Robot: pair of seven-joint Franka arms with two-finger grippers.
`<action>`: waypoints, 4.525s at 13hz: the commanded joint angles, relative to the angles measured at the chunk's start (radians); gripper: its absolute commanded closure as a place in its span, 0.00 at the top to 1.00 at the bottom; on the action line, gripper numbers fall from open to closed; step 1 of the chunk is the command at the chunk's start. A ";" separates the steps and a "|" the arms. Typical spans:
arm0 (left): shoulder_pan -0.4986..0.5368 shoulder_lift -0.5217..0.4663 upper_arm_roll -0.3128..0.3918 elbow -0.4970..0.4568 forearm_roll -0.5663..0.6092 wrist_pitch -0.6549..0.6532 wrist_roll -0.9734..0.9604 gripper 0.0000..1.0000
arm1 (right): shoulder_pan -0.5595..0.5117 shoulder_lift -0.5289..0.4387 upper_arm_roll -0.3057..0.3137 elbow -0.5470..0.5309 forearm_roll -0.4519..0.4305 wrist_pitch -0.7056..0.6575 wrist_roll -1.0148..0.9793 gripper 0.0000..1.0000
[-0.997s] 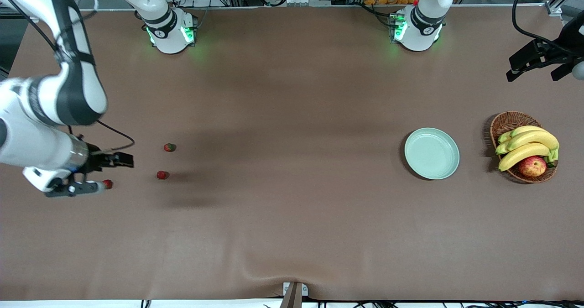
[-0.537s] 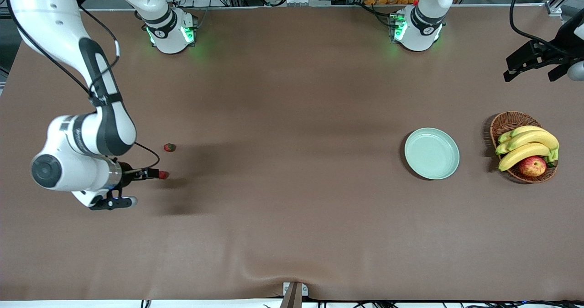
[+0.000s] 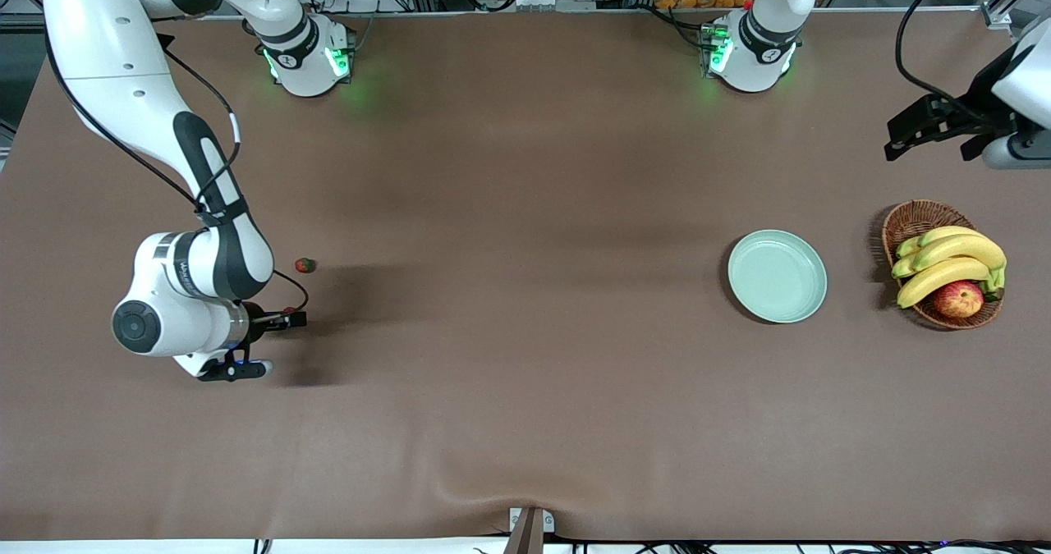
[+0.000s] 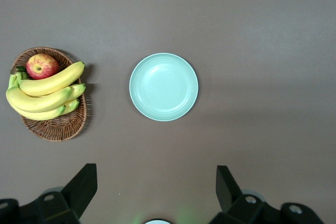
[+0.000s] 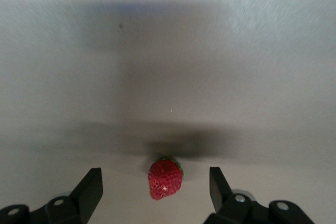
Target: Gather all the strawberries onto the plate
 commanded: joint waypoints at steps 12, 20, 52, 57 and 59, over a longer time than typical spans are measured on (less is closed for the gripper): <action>-0.019 0.090 -0.115 -0.217 -0.010 0.334 -0.183 1.00 | 0.062 -0.028 0.027 0.044 0.164 -0.001 0.024 0.00; -0.019 0.276 -0.161 -0.310 -0.023 0.545 -0.218 1.00 | 0.488 0.018 0.025 0.071 0.585 0.179 0.305 0.00; -0.547 0.839 -0.149 0.055 -0.006 0.918 -1.251 0.90 | 0.007 -0.243 -0.039 -0.278 0.027 0.047 -0.065 1.00; -0.552 0.867 -0.136 0.056 -0.006 0.920 -1.255 0.67 | 0.017 -0.175 -0.039 -0.331 0.027 0.101 -0.059 1.00; -0.552 0.868 -0.130 0.058 -0.006 0.932 -1.254 0.66 | 0.024 -0.175 -0.039 -0.346 0.027 0.089 -0.050 0.94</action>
